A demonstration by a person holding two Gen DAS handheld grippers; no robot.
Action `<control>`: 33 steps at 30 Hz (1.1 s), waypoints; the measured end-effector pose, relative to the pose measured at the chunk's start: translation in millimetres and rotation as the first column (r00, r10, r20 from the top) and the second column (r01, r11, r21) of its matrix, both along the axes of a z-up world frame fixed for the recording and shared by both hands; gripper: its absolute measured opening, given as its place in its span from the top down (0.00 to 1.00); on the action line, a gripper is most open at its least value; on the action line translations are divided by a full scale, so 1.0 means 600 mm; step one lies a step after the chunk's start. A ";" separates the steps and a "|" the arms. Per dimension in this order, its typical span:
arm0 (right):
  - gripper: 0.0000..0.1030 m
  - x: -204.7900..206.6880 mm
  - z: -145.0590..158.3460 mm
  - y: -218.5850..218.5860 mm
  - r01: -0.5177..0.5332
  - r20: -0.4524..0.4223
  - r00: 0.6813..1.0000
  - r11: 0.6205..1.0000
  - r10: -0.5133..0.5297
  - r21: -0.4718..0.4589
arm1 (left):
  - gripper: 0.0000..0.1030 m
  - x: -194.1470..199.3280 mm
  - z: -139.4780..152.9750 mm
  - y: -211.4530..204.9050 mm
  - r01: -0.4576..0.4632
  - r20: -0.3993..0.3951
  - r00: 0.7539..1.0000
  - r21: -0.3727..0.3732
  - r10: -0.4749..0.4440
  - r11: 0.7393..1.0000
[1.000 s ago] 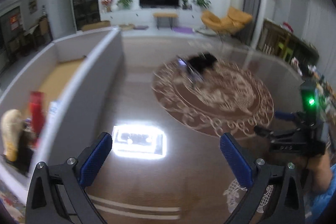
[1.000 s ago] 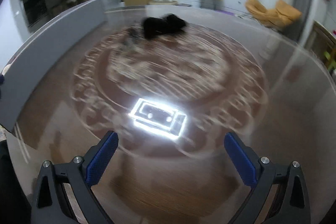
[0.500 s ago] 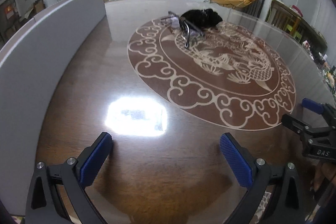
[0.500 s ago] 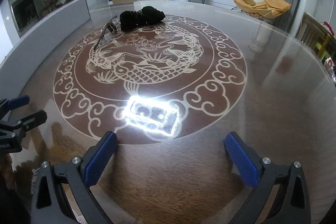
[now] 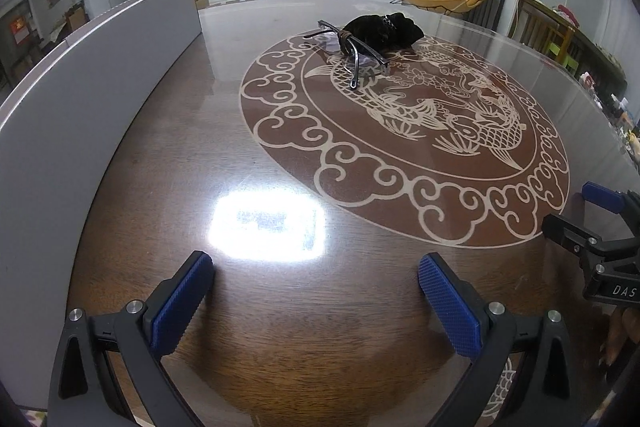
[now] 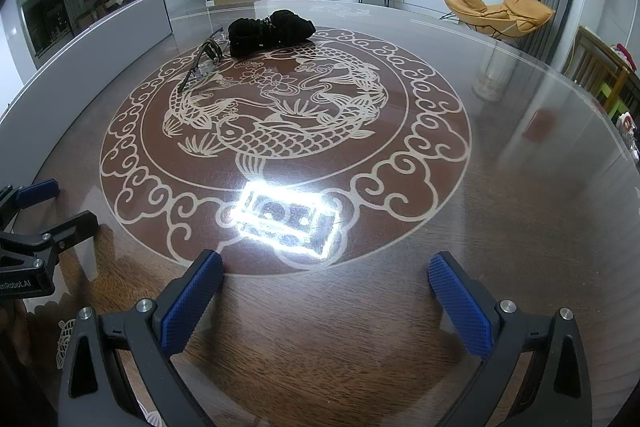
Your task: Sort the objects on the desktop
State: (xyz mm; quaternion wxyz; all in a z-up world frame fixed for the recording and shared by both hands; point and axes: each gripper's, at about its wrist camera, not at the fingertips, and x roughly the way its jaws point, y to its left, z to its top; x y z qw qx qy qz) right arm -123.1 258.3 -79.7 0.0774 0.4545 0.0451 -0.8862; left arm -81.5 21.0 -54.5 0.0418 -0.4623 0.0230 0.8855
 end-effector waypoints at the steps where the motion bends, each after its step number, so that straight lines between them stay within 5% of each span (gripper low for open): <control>1: 0.00 0.000 0.000 0.001 0.000 0.000 1.000 1.000 0.000 0.000 | 0.00 0.000 0.000 0.000 -0.001 0.000 1.000 -0.001 0.001 1.000; 21: 0.00 0.002 0.001 0.001 0.001 0.001 1.000 1.000 -0.001 0.002 | 0.00 -0.016 0.000 0.008 -0.033 0.006 0.999 0.003 0.033 0.999; 33: 0.00 0.002 0.001 0.001 0.001 0.001 1.000 1.000 -0.001 0.002 | 0.00 -0.221 0.000 0.073 0.088 0.009 0.996 0.002 -0.088 0.996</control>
